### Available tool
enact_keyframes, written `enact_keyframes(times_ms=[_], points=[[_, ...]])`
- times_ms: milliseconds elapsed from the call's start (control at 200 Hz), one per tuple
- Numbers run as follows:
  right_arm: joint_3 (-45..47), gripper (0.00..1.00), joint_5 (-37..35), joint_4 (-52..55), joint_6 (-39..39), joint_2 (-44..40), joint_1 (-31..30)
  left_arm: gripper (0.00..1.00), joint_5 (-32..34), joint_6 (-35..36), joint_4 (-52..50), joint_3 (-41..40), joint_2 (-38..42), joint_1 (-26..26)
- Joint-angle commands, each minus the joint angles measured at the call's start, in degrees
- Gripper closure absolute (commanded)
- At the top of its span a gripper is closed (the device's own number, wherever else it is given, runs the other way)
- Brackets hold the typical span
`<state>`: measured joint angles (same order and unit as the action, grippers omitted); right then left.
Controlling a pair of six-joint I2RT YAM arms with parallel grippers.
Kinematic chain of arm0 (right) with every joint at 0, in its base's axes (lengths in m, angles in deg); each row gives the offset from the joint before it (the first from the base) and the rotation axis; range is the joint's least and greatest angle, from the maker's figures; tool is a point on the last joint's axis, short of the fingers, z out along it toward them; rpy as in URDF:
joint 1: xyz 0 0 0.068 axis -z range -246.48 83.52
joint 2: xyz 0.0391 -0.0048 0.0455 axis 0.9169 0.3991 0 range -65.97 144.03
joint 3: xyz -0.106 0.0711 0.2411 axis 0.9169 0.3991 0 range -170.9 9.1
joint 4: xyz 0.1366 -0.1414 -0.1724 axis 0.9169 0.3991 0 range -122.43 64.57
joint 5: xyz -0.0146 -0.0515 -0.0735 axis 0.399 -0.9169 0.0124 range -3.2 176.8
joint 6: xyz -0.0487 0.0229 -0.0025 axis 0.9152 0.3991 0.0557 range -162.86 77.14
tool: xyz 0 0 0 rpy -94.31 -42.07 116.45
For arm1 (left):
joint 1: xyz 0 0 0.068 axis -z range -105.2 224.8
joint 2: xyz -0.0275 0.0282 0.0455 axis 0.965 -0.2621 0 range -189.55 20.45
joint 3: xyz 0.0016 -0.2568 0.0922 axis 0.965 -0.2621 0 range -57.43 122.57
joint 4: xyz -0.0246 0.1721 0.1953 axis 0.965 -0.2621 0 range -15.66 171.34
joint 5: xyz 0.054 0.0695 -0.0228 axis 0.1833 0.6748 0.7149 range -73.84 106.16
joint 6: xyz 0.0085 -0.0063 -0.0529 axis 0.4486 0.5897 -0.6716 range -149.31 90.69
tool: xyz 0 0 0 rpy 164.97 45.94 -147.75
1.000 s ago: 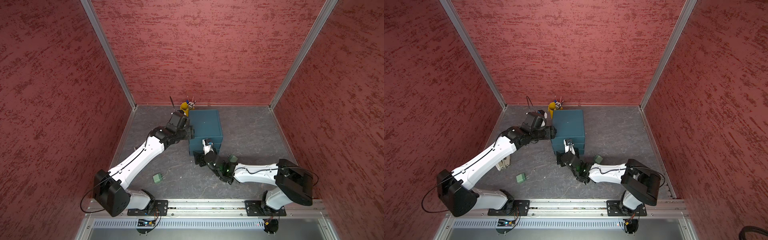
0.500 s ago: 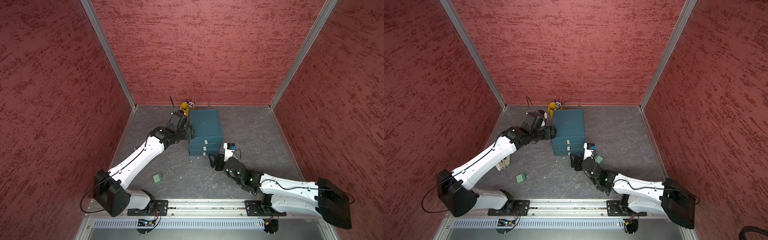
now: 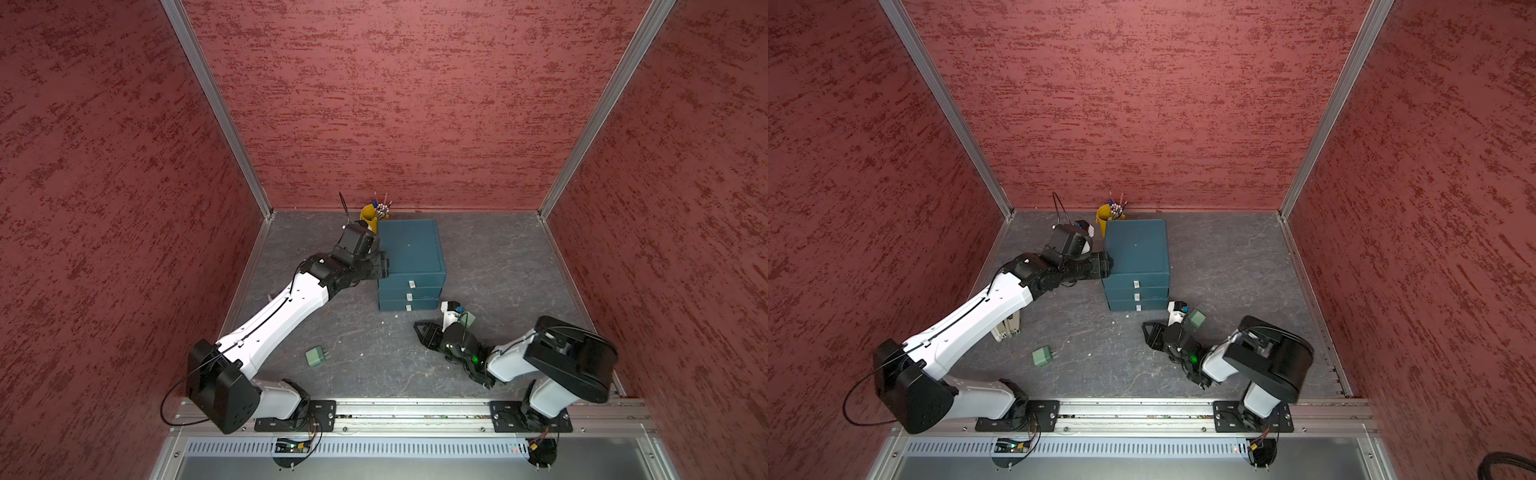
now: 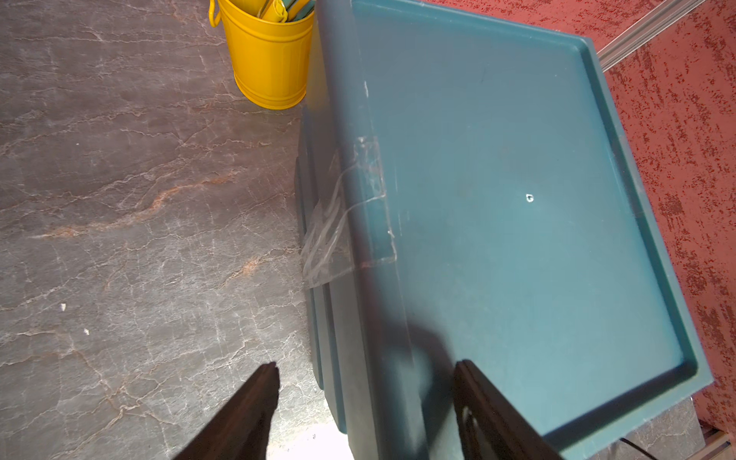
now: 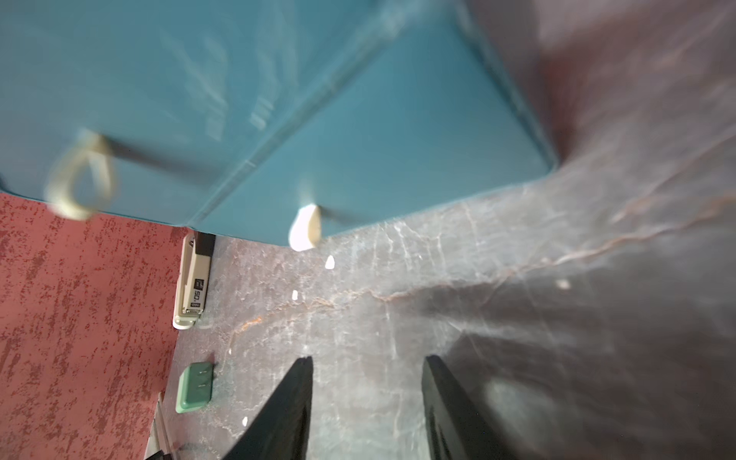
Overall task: Place the plugs into the drawer by color
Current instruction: Open the drawer in the storage box.
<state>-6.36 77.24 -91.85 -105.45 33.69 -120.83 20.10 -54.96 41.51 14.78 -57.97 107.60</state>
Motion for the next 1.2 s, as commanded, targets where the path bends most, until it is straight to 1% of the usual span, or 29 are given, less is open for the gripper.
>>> enact_keyframes(times_ms=[0,25,65,190,245,321,446,536,611,812,992,1092,1162,1192], points=[[0.02,0.54,2.55,-20.73,-3.39,8.45,0.54,0.28,0.38,0.73,-2.71,0.13,0.39,-0.14],[-0.34,0.55,2.25,-20.76,-4.40,9.34,0.64,0.28,0.44,0.76,-2.79,0.06,0.43,-0.13],[-0.75,0.55,1.93,-20.92,-3.48,9.83,0.64,0.28,0.45,0.75,-2.80,0.01,0.63,-0.19],[-0.91,0.55,-0.14,-20.05,-0.56,7.71,0.85,0.28,0.54,0.75,-2.73,-0.06,0.72,-0.21],[-1.90,0.55,-0.11,-17.73,-0.46,7.00,1.33,0.28,0.37,0.59,-2.63,-0.01,0.63,-0.19],[-3.61,0.58,0.59,-16.60,0.20,7.57,1.56,0.28,0.22,0.51,-2.66,0.18,0.45,-0.19],[-4.19,0.62,-1.22,-16.45,-2.14,9.27,2.43,0.29,0.28,0.51,-2.67,0.41,0.37,-0.21],[-3.89,0.66,-2.53,-20.86,-3.55,12.49,3.12,0.29,0.29,0.69,-2.70,0.54,0.21,-0.23],[-4.68,0.69,-3.73,-20.91,-4.70,13.73,3.32,0.29,0.39,0.86,-2.65,0.33,0.24,-0.20],[-6.32,0.70,-6.76,-20.85,-3.69,12.65,3.50,0.29,0.28,0.89,-2.27,-0.60,0.36,-0.28],[-7.98,0.72,-5.56,-20.64,-3.75,14.29,4.00,0.29,0.25,1.46,-2.34,-0.56,0.36,-0.58],[-8.35,0.79,-5.62,-20.91,-4.12,15.38,4.07,0.30,0.19,1.72,-2.31,-0.51,0.36,-0.67],[-8.54,0.91,-5.30,-20.83,-3.69,15.70,4.18,0.30,0.19,1.83,-2.33,-0.50,0.36,-0.72],[-8.55,0.98,-5.39,-20.84,-3.68,15.74,4.16,0.30,0.19,1.83,-2.33,-0.57,0.36,-0.84]])
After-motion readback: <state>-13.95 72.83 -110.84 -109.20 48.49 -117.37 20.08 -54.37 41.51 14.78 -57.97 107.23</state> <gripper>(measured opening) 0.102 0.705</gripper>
